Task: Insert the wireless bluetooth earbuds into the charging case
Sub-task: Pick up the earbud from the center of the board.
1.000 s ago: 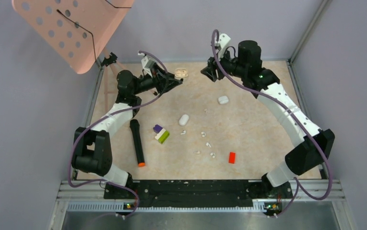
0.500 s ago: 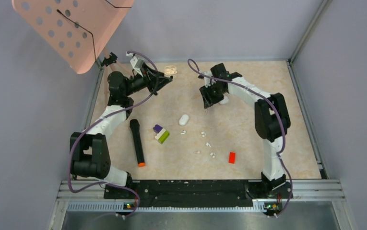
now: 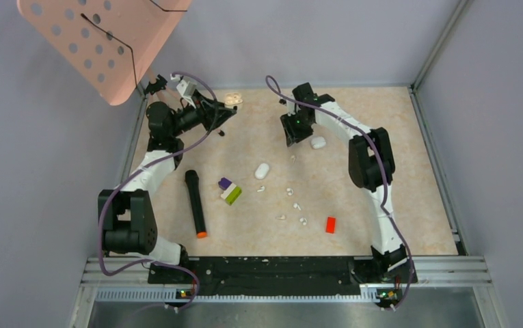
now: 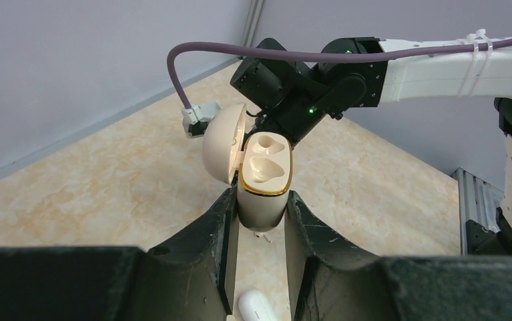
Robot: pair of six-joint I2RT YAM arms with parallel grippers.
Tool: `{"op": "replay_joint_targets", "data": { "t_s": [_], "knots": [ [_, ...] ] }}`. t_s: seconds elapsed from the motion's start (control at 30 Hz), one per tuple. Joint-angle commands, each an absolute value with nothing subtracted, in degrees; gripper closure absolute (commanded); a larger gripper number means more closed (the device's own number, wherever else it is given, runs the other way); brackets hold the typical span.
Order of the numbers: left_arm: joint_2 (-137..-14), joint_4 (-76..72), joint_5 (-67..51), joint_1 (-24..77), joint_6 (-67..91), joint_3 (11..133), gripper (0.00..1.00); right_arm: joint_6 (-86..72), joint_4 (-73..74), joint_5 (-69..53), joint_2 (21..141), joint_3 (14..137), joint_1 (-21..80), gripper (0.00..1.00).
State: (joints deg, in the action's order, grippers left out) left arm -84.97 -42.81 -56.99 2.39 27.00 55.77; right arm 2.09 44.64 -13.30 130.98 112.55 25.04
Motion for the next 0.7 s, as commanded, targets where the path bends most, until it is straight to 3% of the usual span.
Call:
{"op": "replay_joint_targets", "data": {
  "t_s": [0.0,0.43,0.67],
  "knots": [
    [-84.0,-44.1,-56.2,2.2,26.5,56.1,1.0,1.6,51.0,-12.9,132.3,117.0,24.8,0.57],
    [-84.0,-43.2,-57.1,2.2,26.4,56.2,1.0,2.8,52.1,-11.9,130.3,112.0,27.1,0.6],
    [-83.7,-43.0,-57.2,2.2,26.2,55.9,1.0,2.9,52.4,-12.5,130.4,112.0,27.5,0.57]
  ]
}}
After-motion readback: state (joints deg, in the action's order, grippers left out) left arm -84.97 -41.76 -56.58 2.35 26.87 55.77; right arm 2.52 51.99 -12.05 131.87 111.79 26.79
